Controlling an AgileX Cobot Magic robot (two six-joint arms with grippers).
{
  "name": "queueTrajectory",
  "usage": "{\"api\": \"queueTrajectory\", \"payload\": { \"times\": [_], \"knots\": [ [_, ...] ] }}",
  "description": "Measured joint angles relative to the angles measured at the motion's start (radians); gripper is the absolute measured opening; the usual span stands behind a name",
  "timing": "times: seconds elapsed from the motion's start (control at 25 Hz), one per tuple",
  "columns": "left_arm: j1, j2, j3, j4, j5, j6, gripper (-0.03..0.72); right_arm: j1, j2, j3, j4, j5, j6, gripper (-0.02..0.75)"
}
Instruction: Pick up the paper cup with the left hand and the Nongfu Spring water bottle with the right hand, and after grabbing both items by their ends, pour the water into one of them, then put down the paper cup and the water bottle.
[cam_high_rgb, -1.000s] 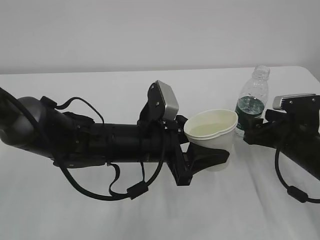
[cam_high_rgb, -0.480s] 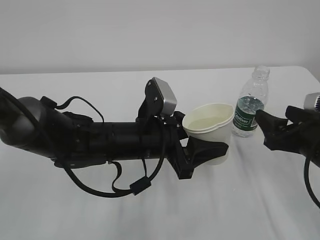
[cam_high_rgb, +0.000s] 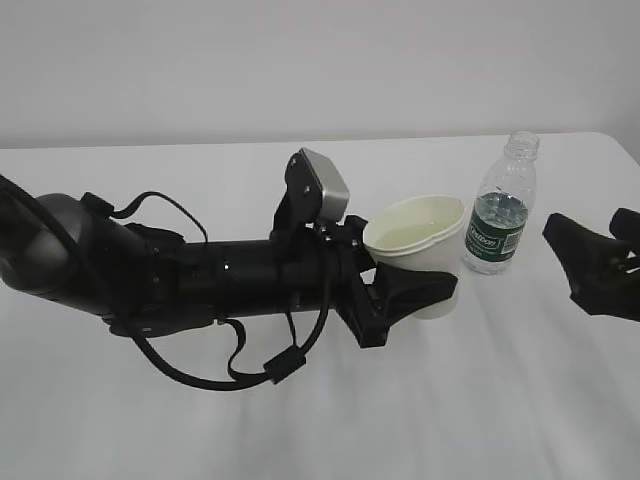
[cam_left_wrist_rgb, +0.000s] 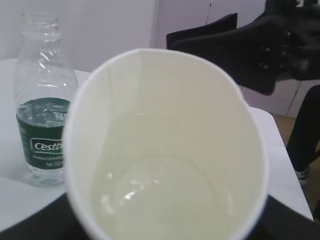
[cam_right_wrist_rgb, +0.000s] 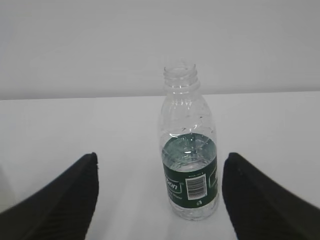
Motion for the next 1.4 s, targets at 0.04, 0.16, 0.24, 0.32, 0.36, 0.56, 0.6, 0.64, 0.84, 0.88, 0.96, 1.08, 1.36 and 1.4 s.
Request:
{"api": "queueTrajectory", "payload": {
  "times": [0.04,0.16,0.24,0.32,0.36,0.56,0.6,0.64,0.84,0.88,0.96,1.08,1.36,1.4],
  "knots": [
    [0.000,0.000,0.000,-0.012,0.000,0.000,0.432,0.000,-0.022,0.012,0.000,0.000,0.000,0.587],
    [0.011,0.000,0.000,-0.040,0.000,0.000,0.432,0.000,-0.067,0.034,0.000,0.000,0.002,0.587],
    [0.023,0.000,0.000,-0.045,0.000,0.000,0.432,0.000,-0.073,0.038,0.002,0.000,0.002,0.587],
    [0.035,0.000,0.000,-0.049,0.000,0.000,0.432,0.000,-0.075,0.038,0.002,0.000,0.002,0.587],
    [0.044,0.000,0.005,-0.049,0.000,0.000,0.432,0.000,-0.075,0.038,0.002,0.000,0.002,0.587],
    [0.101,-0.021,0.044,-0.051,0.006,0.000,0.431,0.000,-0.075,0.038,0.002,0.000,0.002,0.587],
    [0.113,-0.032,0.053,-0.051,0.007,0.000,0.431,0.000,-0.075,0.038,0.002,0.000,0.002,0.587],
    [0.128,-0.039,0.064,-0.051,0.009,0.000,0.431,0.000,-0.075,0.038,0.002,0.000,0.002,0.587],
    [0.203,-0.081,0.120,-0.051,0.009,0.000,0.430,0.000,-0.075,0.038,-0.004,0.000,0.002,0.587],
    [0.216,-0.089,0.127,-0.051,0.009,0.000,0.430,0.000,-0.075,0.038,-0.006,0.000,0.002,0.587],
    [0.245,-0.101,0.136,-0.051,0.009,0.000,0.430,0.000,-0.075,0.038,-0.009,0.000,0.002,0.587],
    [0.281,-0.114,0.147,-0.051,0.003,0.000,0.430,0.000,-0.075,0.038,-0.009,0.000,0.002,0.587],
    [0.346,-0.118,0.169,-0.051,0.000,0.000,0.430,0.000,-0.075,0.038,-0.011,0.000,0.002,0.587],
    [0.357,-0.118,0.174,-0.051,0.000,0.000,0.430,0.000,-0.075,0.038,-0.011,0.000,0.002,0.587]
  ]
}}
